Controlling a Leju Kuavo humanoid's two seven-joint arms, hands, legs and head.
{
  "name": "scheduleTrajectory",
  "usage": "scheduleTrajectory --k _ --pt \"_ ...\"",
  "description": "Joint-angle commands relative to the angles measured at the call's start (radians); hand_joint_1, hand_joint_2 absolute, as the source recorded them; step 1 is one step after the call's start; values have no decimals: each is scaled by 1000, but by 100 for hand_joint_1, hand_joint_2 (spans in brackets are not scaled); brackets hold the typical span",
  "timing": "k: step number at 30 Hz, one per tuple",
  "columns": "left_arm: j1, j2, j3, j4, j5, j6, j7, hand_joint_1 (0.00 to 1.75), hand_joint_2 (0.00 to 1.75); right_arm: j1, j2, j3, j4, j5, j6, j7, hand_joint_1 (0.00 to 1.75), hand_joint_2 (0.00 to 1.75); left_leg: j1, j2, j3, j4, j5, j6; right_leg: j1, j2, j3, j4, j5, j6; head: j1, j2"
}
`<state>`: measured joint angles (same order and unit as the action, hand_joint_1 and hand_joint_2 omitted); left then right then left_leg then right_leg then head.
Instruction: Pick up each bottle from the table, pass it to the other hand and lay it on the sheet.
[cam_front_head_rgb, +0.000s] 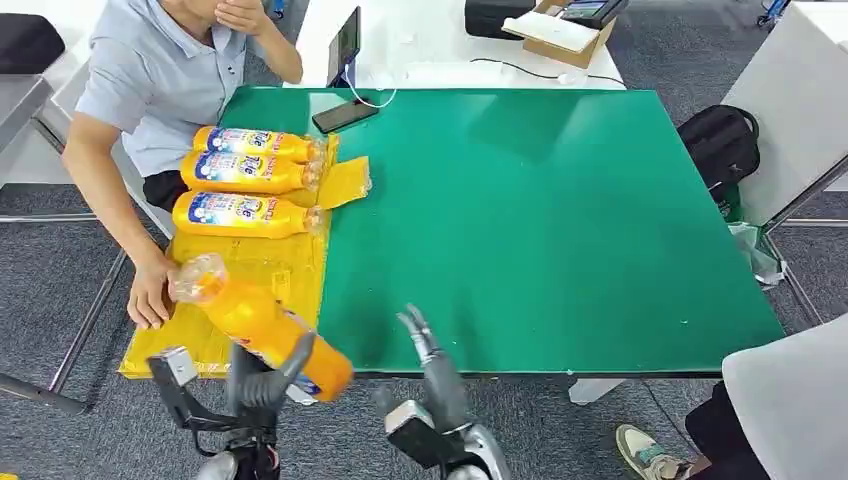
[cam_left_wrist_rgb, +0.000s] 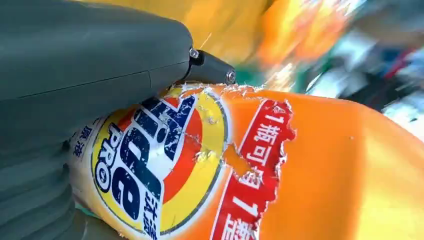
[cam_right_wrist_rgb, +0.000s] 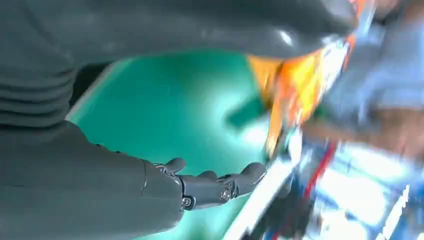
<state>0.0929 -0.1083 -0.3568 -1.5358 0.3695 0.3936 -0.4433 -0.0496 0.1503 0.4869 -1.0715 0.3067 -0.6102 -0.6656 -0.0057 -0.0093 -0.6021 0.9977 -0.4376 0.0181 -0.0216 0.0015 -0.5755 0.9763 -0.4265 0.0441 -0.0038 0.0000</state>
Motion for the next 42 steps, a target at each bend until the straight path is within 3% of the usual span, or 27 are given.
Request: scheduleTrajectory --k 1,6,8,11,15,20,30,33,34,35,36,37,42 --pt "-31 -29 182 16 -36 -20 38 175 175 46 -15 -294 -81 3 -88 -33 0 0 2 -1 4 1 -2 -2 2 -2 5 -1 -2 -2 0 0" --pt "-68 -20 217 51 -73 -26 41 175 175 32 9 -336 -88 17 -88 -33 0 0 1 0 2 0 0 -2 1 -1 2 0 0 -2 0 0" --pt "-131 13 178 159 -423 177 -26 175 175 23 -2 -282 -80 -15 -81 -33 0 0 1 -1 3 0 0 -2 1 -2 3 0 -1 -3 0 0" --pt "-231 22 175 364 -881 304 27 175 175 0 -5 -217 -64 -22 -54 -33 0 0 1 -1 4 -1 0 -2 1 -2 4 -1 0 -2 0 0" --pt "-337 15 200 567 -1149 304 81 175 175 -30 0 -171 -36 -20 -18 -33 0 0 1 -1 5 -2 1 -2 1 -2 5 -2 0 -2 0 0" --pt "-501 41 91 946 -1466 271 223 175 175 -59 -5 -90 -15 -32 33 -33 0 0 1 0 5 -2 1 -1 1 -1 6 -2 1 -2 0 0" --pt "-588 50 33 1114 -1587 151 354 171 175 -62 7 -86 38 -51 70 -33 0 0 2 2 8 -1 0 -2 2 2 9 -1 1 -3 -1 0" --pt "-591 44 49 1107 -1567 95 350 86 175 -57 7 -102 47 -53 75 -33 0 0 1 2 10 -2 1 -2 1 2 11 -1 2 -2 0 0" --pt "-579 33 73 1083 -1527 58 319 37 175 -53 8 -115 46 -55 82 -33 0 0 0 1 11 -2 1 -1 1 1 11 -1 1 -2 0 0" --pt "-567 22 101 1057 -1472 21 277 12 175 -50 9 -122 45 -50 86 -33 0 0 1 2 12 -2 1 -2 2 2 13 -2 2 -3 0 0" --pt "-567 22 101 1057 -1472 21 277 12 175 -50 9 -122 45 -50 86 -33 0 0 0 0 15 -2 1 -1 1 1 15 -1 0 -1 0 0" --pt "-552 10 121 1028 -1426 -8 248 0 175 -48 9 -126 45 -50 89 -33 0 0 1 2 16 -2 1 -2 2 2 16 -2 1 -2 0 0" --pt "-544 -1 147 1010 -1375 -37 212 0 175 -48 9 -129 48 -50 92 -33 0 0 1 3 18 -3 1 -2 2 2 18 -3 1 -3 0 0"
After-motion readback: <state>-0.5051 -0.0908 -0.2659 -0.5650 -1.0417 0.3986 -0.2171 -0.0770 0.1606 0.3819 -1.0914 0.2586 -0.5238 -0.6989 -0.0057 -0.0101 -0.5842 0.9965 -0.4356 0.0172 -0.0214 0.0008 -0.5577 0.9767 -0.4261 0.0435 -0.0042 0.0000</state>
